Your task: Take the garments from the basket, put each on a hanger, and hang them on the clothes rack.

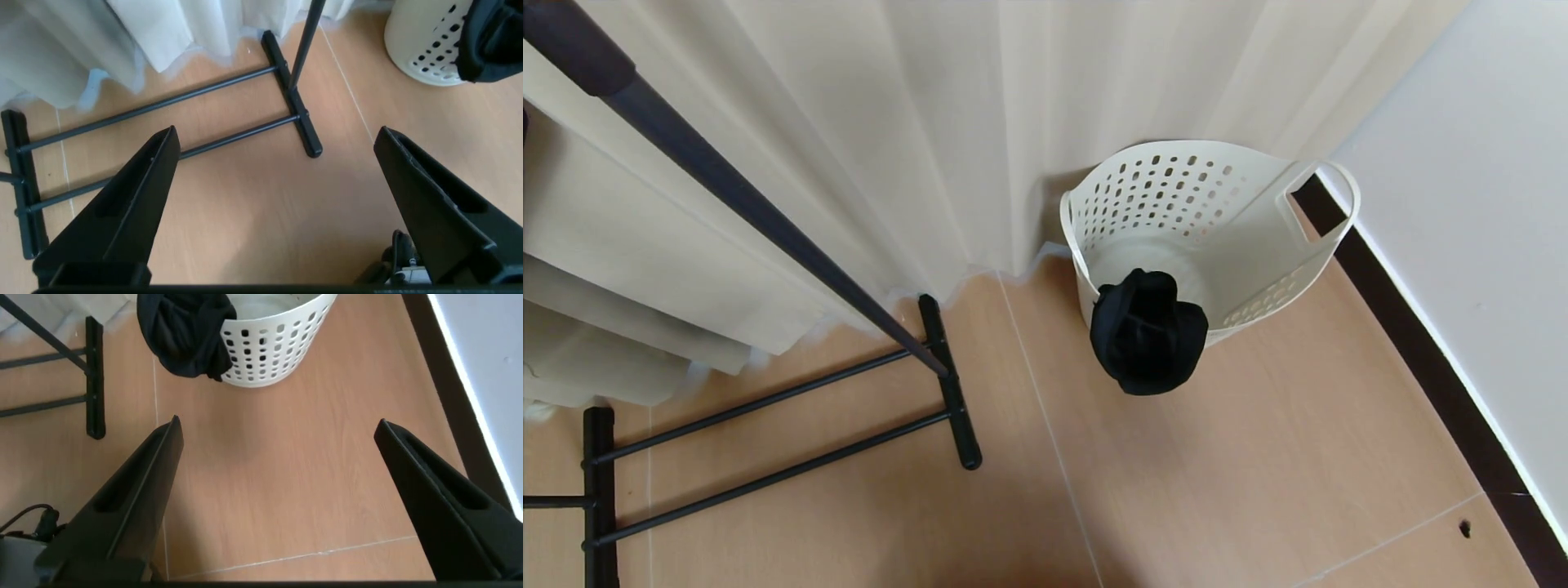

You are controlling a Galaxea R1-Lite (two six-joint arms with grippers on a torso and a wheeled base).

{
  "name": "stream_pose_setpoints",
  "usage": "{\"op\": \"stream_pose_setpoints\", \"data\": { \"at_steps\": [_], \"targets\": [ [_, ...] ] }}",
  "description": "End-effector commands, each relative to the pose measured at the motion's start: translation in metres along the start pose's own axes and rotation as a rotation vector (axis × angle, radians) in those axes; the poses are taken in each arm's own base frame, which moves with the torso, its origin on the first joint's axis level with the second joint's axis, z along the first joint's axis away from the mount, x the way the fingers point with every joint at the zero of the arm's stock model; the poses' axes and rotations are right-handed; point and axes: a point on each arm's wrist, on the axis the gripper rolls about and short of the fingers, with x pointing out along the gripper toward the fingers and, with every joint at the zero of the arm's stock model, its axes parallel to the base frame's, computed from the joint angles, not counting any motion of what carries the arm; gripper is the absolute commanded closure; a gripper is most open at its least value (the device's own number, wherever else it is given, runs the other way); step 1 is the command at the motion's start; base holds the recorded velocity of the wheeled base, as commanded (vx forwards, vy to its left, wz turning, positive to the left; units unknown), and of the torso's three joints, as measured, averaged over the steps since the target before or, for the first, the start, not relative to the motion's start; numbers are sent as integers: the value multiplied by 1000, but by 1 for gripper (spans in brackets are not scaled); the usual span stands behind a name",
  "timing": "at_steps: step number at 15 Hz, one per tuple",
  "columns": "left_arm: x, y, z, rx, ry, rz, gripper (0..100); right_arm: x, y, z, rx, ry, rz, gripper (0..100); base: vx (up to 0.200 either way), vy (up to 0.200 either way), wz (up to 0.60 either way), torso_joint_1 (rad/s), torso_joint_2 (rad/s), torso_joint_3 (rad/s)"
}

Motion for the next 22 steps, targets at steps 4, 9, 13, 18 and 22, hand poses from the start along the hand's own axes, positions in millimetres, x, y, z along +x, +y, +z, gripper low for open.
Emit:
{"op": "stream_pose_setpoints", "data": {
  "at_steps": [4, 9, 13, 18, 22],
  "targets": [
    [0, 0, -1, 5, 2, 1, 0, 7, 0, 1, -87, 82, 20, 0, 0, 0, 0, 1, 0, -143],
    [0, 0, -1, 42, 3, -5, 0, 90, 9, 70, -120, 265, 240, 0, 0, 0, 0, 0, 0, 0],
    [0, 0, -1, 47, 3, -5, 0, 198, 37, 111, -168, 308, 311, 0, 0, 0, 0, 0, 0, 0],
    [0, 0, -1, 47, 3, -7, 0, 318, 69, 116, -400, 318, 270, 0, 0, 0, 0, 0, 0, 0],
    [0, 0, -1, 42, 2, -5, 0, 413, 89, 111, -494, 280, 191, 0, 0, 0, 0, 0, 0, 0]
  ]
}}
